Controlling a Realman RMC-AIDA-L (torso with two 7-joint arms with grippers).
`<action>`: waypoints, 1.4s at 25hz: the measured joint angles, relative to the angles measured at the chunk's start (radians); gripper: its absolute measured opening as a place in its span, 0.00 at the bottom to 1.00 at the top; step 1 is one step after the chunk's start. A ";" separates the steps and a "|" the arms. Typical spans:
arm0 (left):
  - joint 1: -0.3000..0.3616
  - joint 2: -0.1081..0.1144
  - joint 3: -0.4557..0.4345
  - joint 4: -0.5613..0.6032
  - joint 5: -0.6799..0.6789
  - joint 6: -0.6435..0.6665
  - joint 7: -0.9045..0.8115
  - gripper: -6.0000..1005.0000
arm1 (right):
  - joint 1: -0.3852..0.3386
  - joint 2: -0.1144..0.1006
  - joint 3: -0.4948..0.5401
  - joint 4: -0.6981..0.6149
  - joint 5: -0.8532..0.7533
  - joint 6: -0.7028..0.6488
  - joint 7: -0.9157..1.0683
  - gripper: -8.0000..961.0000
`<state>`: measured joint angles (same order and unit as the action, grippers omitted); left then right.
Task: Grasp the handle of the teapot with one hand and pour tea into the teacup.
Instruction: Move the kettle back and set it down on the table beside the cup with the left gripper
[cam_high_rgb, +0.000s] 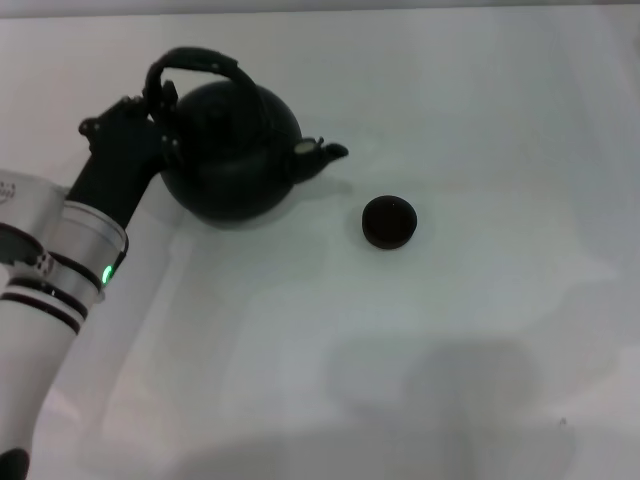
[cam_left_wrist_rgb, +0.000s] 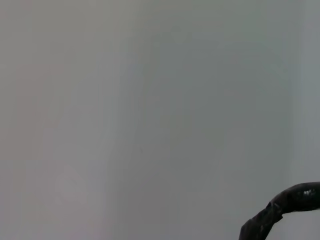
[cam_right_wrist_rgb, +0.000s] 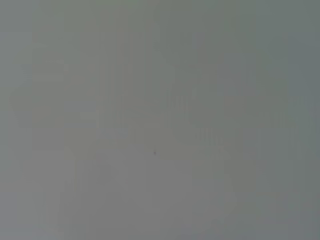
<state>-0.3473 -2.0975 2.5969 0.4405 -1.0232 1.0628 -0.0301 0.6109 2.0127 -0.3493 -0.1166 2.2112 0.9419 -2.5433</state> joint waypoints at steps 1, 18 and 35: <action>0.007 0.000 0.007 0.004 0.000 -0.004 0.000 0.10 | 0.001 0.000 0.000 0.000 0.000 -0.001 0.000 0.88; 0.019 0.004 0.023 0.005 -0.005 -0.040 0.001 0.11 | -0.008 0.001 -0.011 -0.002 0.004 0.000 0.000 0.88; 0.014 0.010 0.022 -0.007 0.002 0.010 0.041 0.44 | 0.000 0.002 -0.005 -0.001 0.007 -0.003 0.000 0.88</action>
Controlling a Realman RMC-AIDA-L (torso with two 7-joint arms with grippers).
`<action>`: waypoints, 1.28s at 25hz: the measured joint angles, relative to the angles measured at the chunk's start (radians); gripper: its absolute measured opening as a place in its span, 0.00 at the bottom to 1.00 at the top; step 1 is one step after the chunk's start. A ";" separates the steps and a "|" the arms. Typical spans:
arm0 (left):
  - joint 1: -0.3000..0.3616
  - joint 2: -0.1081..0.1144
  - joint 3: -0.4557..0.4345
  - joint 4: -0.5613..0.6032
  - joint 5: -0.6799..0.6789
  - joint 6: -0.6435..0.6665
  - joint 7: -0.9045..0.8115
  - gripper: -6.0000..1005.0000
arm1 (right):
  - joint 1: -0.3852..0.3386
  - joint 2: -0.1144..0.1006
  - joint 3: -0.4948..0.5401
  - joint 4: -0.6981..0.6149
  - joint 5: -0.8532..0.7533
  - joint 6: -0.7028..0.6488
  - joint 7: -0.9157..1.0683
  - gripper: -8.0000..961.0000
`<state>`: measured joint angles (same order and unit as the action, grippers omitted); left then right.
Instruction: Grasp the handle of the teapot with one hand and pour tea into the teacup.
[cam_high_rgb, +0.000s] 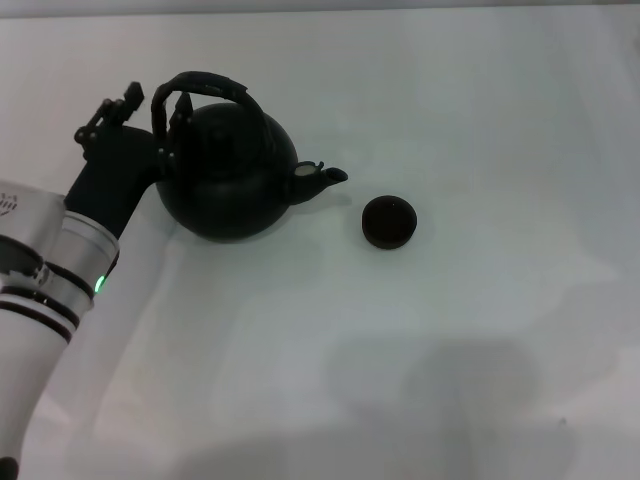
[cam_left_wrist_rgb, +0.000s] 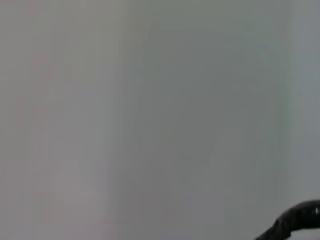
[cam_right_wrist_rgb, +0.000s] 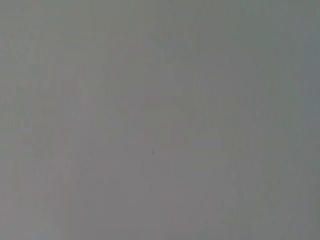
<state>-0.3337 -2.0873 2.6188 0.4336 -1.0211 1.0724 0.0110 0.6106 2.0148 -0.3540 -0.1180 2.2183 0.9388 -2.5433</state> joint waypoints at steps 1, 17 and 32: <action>0.001 0.000 0.000 0.000 0.000 0.005 0.000 0.47 | 0.000 0.000 0.000 0.000 0.000 0.000 0.000 0.88; 0.093 0.003 0.076 -0.012 0.019 0.133 -0.007 0.87 | -0.010 0.000 0.000 0.002 0.000 -0.004 0.000 0.88; 0.187 0.006 0.068 -0.095 -0.347 0.335 -0.154 0.88 | -0.044 -0.001 -0.053 0.005 -0.010 0.003 -0.009 0.88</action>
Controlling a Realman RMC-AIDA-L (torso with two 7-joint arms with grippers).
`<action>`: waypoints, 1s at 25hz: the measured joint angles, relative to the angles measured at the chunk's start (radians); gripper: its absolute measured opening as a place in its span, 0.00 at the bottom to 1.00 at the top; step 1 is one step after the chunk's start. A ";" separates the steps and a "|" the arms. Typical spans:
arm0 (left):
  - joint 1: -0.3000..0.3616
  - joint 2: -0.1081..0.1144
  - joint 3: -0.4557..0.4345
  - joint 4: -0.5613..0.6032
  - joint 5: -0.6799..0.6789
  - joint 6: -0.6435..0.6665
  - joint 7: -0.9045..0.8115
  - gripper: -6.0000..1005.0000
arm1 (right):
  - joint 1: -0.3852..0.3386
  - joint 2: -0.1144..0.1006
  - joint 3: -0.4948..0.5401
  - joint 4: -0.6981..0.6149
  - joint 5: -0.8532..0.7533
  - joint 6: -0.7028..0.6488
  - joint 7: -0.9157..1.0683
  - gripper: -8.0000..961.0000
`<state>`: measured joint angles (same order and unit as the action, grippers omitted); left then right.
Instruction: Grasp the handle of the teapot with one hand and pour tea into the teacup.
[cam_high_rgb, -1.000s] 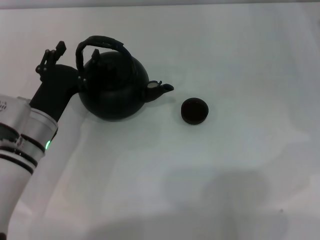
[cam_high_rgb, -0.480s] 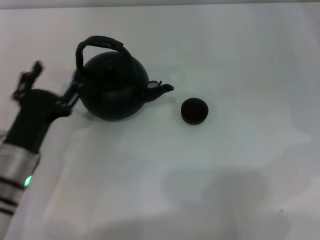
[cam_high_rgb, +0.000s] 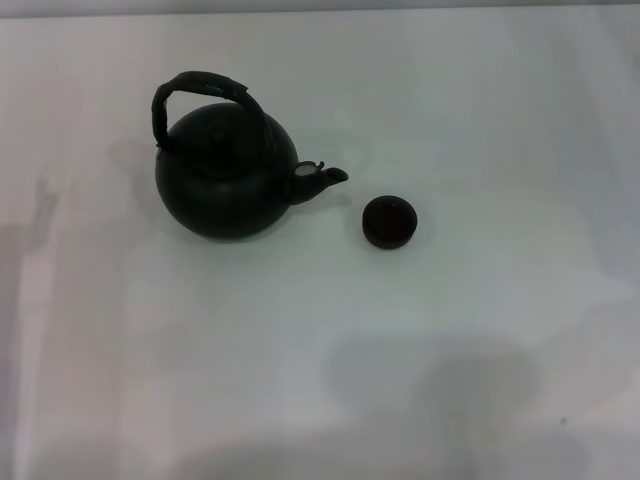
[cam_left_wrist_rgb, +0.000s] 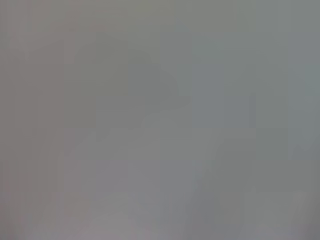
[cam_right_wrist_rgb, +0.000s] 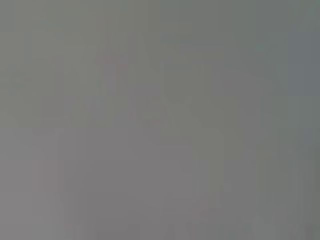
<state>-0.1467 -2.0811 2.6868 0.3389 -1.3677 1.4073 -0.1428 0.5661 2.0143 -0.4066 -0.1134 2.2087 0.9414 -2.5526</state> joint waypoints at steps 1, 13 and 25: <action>-0.009 0.000 0.000 -0.008 -0.003 -0.007 -0.010 0.88 | -0.002 0.001 -0.011 0.000 0.000 0.002 0.000 0.88; -0.087 0.000 0.011 -0.059 0.005 -0.066 -0.024 0.88 | -0.029 0.007 -0.118 0.031 0.000 0.046 -0.005 0.88; -0.083 0.001 0.011 -0.054 0.013 -0.063 -0.025 0.88 | -0.054 0.009 -0.127 0.068 0.000 0.089 -0.087 0.88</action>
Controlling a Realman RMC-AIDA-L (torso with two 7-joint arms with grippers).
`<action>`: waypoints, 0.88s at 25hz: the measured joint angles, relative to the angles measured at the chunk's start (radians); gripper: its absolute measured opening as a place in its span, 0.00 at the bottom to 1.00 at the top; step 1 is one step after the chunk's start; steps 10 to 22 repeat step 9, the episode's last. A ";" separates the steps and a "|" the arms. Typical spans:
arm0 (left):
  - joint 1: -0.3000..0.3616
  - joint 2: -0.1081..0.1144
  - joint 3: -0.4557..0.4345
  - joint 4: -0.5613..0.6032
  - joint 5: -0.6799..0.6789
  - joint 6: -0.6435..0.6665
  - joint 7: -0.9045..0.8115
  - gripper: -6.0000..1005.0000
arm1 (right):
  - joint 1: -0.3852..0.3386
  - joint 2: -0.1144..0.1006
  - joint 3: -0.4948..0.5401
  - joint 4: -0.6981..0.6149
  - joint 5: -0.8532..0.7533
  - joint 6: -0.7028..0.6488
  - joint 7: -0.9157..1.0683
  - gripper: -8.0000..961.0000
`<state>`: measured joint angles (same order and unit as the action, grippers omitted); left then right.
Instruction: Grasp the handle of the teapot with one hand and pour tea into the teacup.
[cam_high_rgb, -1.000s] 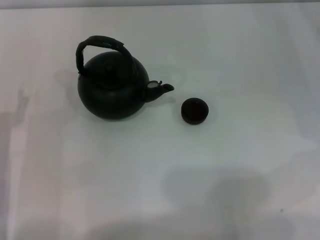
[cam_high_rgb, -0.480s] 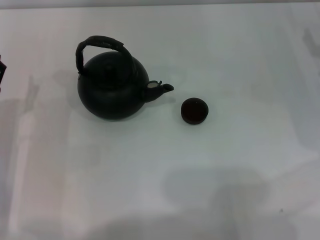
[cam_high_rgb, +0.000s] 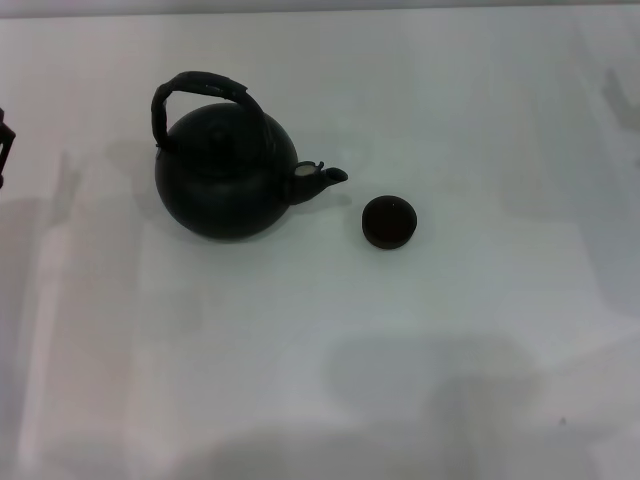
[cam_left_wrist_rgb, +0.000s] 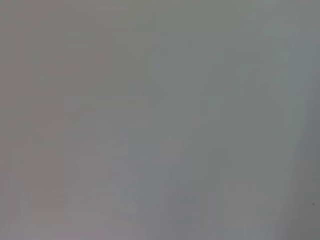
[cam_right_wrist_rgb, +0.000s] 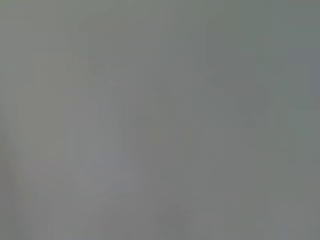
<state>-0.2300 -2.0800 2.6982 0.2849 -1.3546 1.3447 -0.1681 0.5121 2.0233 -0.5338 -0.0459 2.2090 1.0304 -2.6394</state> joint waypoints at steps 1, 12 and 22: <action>-0.001 0.000 0.000 0.002 0.000 0.000 -0.001 0.88 | 0.002 0.000 0.000 0.002 0.000 0.000 -0.007 0.88; -0.046 -0.002 0.008 0.006 0.008 -0.003 -0.025 0.88 | 0.013 -0.001 0.000 -0.002 0.000 -0.008 -0.048 0.88; -0.046 -0.002 0.008 0.006 0.008 -0.003 -0.025 0.88 | 0.013 -0.001 0.000 -0.002 0.000 -0.008 -0.048 0.88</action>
